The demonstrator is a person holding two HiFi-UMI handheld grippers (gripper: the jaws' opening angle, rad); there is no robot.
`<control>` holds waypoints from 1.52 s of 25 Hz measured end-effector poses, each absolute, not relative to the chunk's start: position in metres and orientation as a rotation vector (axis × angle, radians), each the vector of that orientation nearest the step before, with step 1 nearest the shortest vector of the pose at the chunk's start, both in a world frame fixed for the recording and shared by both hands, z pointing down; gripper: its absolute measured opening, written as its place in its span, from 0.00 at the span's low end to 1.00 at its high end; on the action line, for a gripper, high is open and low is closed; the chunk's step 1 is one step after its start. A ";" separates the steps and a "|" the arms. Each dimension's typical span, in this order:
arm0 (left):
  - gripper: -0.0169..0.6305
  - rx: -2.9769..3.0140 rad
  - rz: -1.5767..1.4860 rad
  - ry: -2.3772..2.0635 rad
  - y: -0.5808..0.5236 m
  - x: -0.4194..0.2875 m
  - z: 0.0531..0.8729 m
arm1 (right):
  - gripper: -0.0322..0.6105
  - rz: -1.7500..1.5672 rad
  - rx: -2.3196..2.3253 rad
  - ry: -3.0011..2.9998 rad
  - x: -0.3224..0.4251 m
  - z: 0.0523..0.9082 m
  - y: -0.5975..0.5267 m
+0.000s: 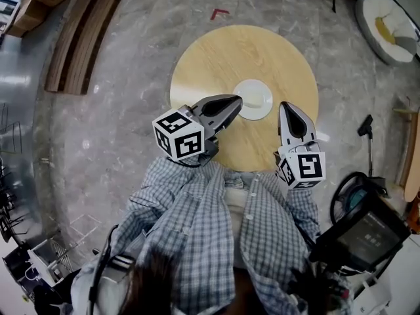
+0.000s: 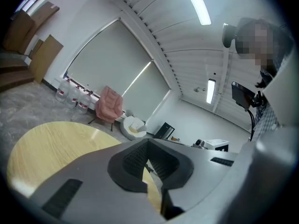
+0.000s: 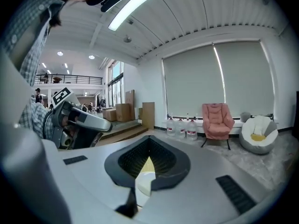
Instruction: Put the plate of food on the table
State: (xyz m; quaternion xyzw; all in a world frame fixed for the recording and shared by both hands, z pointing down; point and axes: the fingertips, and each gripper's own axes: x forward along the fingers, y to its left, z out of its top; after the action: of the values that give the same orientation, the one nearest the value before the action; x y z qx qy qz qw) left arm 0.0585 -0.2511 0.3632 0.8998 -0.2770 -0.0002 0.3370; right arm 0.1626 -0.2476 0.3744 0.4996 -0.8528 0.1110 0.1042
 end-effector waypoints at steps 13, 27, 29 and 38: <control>0.04 2.387 0.019 -0.704 -0.248 0.065 0.358 | 0.06 0.355 1.492 -2.529 0.167 0.374 -0.251; 0.04 2.386 0.036 -0.686 -0.245 0.066 0.365 | 0.06 0.341 1.454 -2.509 0.160 0.382 -0.249; 0.04 2.388 0.041 -0.685 -0.244 0.066 0.362 | 0.06 0.340 1.454 -2.505 0.161 0.379 -0.249; 0.04 2.352 0.012 -0.690 -0.244 0.056 0.366 | 0.06 0.343 1.415 -2.484 0.152 0.386 -0.247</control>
State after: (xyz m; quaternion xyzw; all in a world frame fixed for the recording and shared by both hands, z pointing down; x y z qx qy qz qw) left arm 0.0565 -0.2444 0.3657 0.9030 -0.2649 0.0047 0.3383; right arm 0.1521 -0.2475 0.3859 0.4871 -0.8554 0.1181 0.1307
